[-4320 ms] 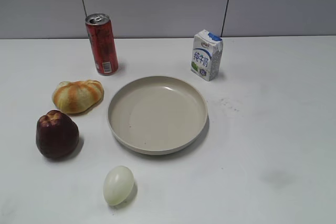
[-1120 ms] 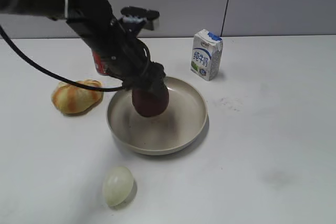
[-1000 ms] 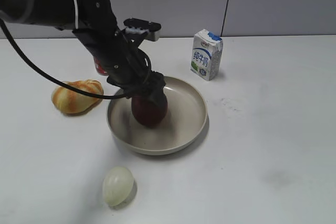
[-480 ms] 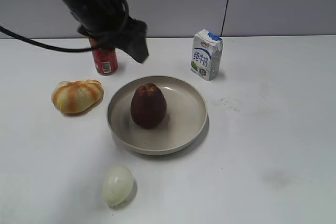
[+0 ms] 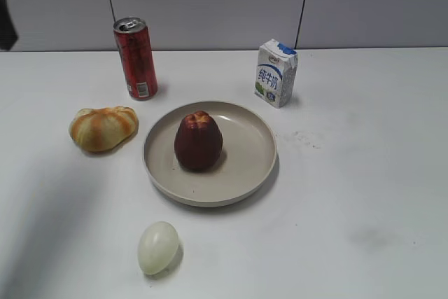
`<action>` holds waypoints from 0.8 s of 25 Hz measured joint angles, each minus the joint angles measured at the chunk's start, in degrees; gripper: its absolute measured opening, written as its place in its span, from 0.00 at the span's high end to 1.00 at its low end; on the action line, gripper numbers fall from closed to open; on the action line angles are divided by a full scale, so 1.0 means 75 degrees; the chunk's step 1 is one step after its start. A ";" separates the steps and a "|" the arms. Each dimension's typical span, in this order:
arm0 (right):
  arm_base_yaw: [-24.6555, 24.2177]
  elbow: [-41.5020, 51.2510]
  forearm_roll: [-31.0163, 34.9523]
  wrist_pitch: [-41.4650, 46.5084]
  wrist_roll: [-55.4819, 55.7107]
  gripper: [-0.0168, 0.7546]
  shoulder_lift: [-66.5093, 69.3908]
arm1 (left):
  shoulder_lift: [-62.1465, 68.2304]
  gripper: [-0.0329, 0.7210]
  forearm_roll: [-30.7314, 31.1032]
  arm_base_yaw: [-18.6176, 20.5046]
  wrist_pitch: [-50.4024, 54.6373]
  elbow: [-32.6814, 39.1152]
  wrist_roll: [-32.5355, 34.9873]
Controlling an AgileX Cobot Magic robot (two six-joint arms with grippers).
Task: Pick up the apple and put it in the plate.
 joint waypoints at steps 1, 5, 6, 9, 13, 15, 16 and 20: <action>0.0000 0.0000 0.0000 0.0000 0.0000 0.25 0.0000 | -0.0298 0.17 0.0008 0.0122 0.0020 0.0414 -0.0008; 0.0000 0.0000 0.0000 0.0000 0.0000 0.25 0.0000 | -0.2171 0.17 0.0022 0.0400 -0.0099 0.2473 -0.0037; 0.0000 0.0000 0.0000 0.0000 0.0000 0.25 0.0000 | -0.2608 0.17 0.0022 0.0415 -0.0207 0.2906 -0.0044; 0.0000 0.0000 0.0000 0.0000 0.0000 0.25 0.0000 | -0.4136 0.17 0.0022 0.0438 -0.0545 0.4183 -0.0057; 0.0000 0.0000 0.0000 0.0000 0.0000 0.25 0.0000 | -0.6297 0.17 0.0026 0.0438 -0.0903 0.5425 -0.0057; 0.0000 0.0000 0.0000 0.0000 0.0000 0.25 0.0000 | -0.7424 0.17 0.0026 0.0438 -0.0968 0.5948 -0.0061; 0.0000 0.0000 0.0000 0.0000 0.0000 0.25 0.0000 | -0.7879 0.17 0.0026 0.0438 -0.0978 0.6154 -0.0067; 0.0000 0.0000 0.0000 0.0000 0.0000 0.25 0.0000 | -0.9722 0.17 0.0031 0.0438 -0.1051 0.7021 -0.0081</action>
